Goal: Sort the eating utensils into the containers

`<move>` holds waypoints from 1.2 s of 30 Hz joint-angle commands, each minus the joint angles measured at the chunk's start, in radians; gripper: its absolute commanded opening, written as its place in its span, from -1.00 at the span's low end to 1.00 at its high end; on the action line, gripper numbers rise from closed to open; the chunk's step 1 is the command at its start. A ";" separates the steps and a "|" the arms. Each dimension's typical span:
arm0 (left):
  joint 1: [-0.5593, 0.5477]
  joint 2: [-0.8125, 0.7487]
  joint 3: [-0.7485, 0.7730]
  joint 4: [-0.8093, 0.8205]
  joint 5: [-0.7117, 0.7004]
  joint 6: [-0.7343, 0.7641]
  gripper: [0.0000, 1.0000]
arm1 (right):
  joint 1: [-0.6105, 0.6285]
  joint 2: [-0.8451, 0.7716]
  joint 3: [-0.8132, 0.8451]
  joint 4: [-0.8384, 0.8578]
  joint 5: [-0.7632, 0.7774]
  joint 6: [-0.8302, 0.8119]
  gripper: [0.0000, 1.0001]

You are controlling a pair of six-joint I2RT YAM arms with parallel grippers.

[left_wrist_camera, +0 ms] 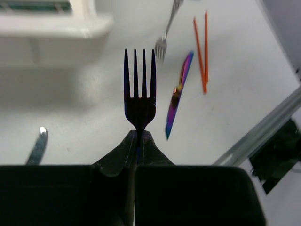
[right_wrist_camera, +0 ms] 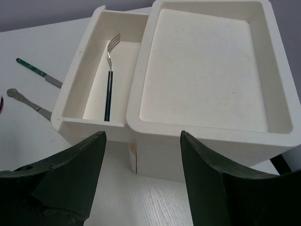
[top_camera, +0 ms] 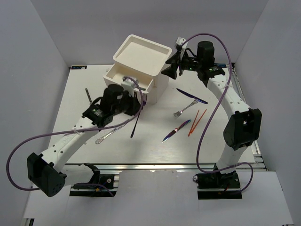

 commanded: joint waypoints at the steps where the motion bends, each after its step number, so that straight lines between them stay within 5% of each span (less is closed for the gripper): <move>1: 0.083 -0.003 0.138 0.029 0.061 -0.012 -1.00 | -0.013 -0.041 0.012 0.012 -0.004 -0.013 0.41; 9: 0.307 0.196 0.400 0.123 0.146 -0.349 -1.00 | -0.031 -0.062 -0.005 0.011 0.039 -0.010 0.40; 17: 0.356 0.418 0.653 0.008 -0.122 -0.779 -1.00 | -0.048 -0.100 -0.071 0.025 0.048 -0.010 0.40; 22: 0.356 0.455 0.683 -0.001 -0.277 -0.792 -1.00 | -0.058 -0.102 -0.092 0.038 0.041 0.001 0.40; 34: 0.356 0.456 0.542 0.022 -0.300 -0.798 -1.00 | -0.074 -0.096 -0.109 0.038 0.030 -0.001 0.40; 36: 0.356 0.460 0.538 0.025 -0.296 -0.798 -0.83 | -0.073 -0.097 -0.115 0.038 0.027 -0.002 0.40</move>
